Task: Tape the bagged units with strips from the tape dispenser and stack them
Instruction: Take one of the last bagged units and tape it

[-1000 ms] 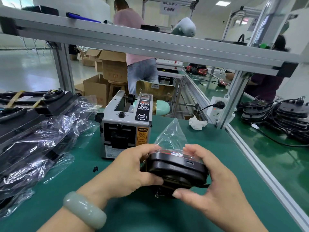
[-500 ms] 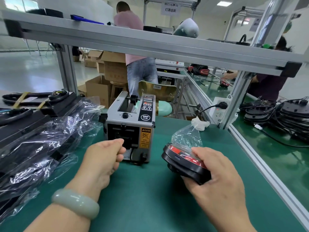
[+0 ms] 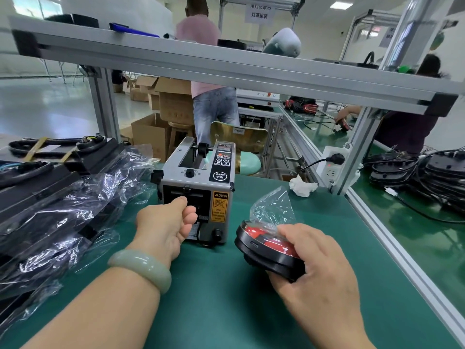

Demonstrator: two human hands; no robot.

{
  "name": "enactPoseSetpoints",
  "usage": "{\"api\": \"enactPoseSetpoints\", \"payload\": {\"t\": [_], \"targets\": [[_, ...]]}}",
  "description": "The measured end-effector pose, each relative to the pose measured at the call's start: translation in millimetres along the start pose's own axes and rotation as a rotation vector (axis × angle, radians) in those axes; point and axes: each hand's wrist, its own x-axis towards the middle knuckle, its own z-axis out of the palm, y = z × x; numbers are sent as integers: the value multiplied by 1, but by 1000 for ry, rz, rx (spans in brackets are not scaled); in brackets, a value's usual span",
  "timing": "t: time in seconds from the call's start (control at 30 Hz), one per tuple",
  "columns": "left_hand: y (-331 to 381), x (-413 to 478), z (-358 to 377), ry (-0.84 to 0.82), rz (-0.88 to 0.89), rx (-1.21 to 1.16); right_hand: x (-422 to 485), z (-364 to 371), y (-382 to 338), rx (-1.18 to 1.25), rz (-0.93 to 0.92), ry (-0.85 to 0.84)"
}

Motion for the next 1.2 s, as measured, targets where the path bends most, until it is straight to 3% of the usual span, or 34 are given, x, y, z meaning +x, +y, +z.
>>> {"api": "enactPoseSetpoints", "payload": {"t": [0.23,0.43,0.57,0.8,1.2], "targets": [[-4,-2,8,123,49,33,-1,2,-5,-19,-27,-28],[-4,-46,-13,-178,-64,-95,-2,3,-5,5,4,-26],[-20,-86,-24,-322,44,-14,-2,2,-10,-3,24,-19],[-33,-120,-20,-402,259,84,-3,3,-13,3,85,-18],[-43,-112,-14,-404,253,47,-2,1,-14,-2,98,-37]]}}
